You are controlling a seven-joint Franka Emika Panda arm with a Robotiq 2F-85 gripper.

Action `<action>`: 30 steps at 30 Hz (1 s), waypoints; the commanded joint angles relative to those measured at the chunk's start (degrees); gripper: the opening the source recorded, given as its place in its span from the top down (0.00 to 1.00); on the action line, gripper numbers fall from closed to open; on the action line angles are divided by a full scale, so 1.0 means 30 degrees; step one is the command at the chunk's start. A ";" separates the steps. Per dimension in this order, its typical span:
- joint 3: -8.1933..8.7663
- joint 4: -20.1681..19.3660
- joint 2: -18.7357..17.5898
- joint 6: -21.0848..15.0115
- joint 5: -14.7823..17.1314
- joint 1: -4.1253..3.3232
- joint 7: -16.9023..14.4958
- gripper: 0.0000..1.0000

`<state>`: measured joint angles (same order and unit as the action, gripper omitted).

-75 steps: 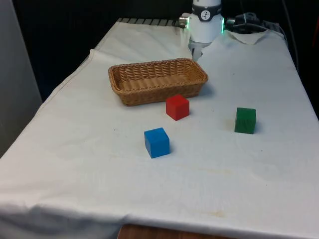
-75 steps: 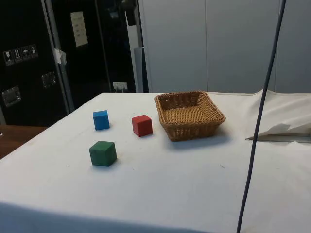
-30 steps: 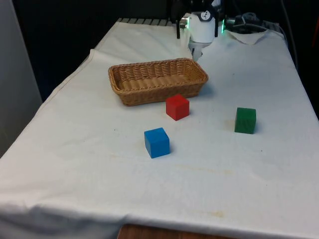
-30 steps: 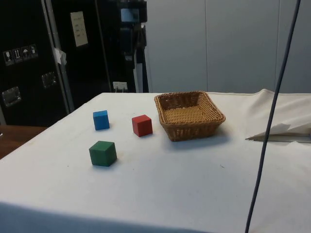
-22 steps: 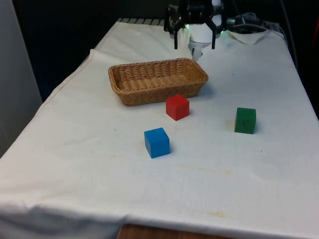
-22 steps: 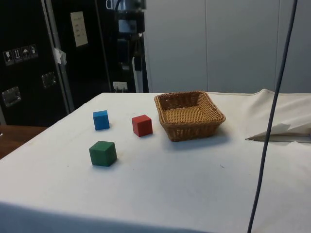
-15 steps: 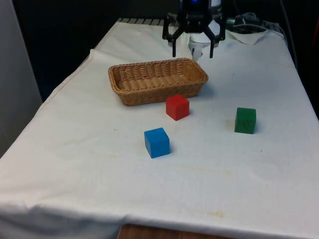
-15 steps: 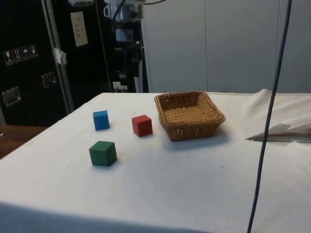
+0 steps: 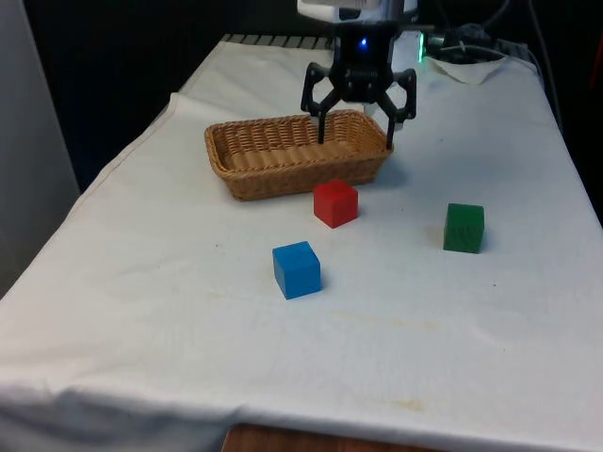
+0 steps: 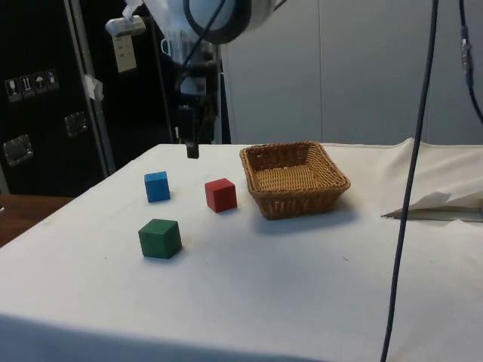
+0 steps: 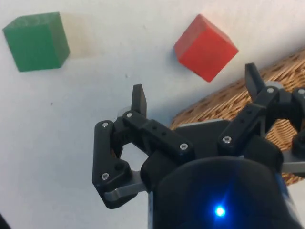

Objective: Pick up exactly two blocks and place them into the basket.

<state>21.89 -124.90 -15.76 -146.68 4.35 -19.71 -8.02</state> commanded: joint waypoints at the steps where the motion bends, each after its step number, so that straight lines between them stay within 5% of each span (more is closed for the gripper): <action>1: 0.0019 -0.0038 -0.0115 -0.0153 0.0000 0.0019 -0.0038 0.00; 8: -0.0153 -0.0573 -0.1031 -0.1623 0.0630 0.0382 -0.1012 0.00; 10: 0.0095 -0.0497 -0.1127 -0.1471 0.0344 0.0191 -0.0745 0.00; 11: -0.0191 -0.0611 -0.1471 -0.2082 0.0898 0.0420 -0.1280 0.00; 18: -0.0420 -0.0497 -0.2445 -0.2922 0.1604 0.0497 -0.1604 0.00; 19: -0.0458 -0.0458 -0.2597 -0.3037 0.1681 0.0497 -0.1623 0.00; 20: -0.0076 -0.0477 -0.2559 -0.2827 0.1261 0.0229 -0.1280 0.00; 21: -0.0497 -0.0401 -0.2865 -0.3189 0.1814 0.0497 -0.1642 0.00; 28: -0.0554 -0.0325 -0.3782 -0.3934 0.2024 0.0516 -0.1623 0.00; 29: -0.0191 -0.0344 -0.3801 -0.3762 0.1681 0.0229 -0.1318 0.00; 30: -0.0535 -0.0306 -0.3896 -0.4011 0.2005 0.0516 -0.1623 0.00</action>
<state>21.31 -125.88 -27.44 -158.14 9.40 -19.02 -11.97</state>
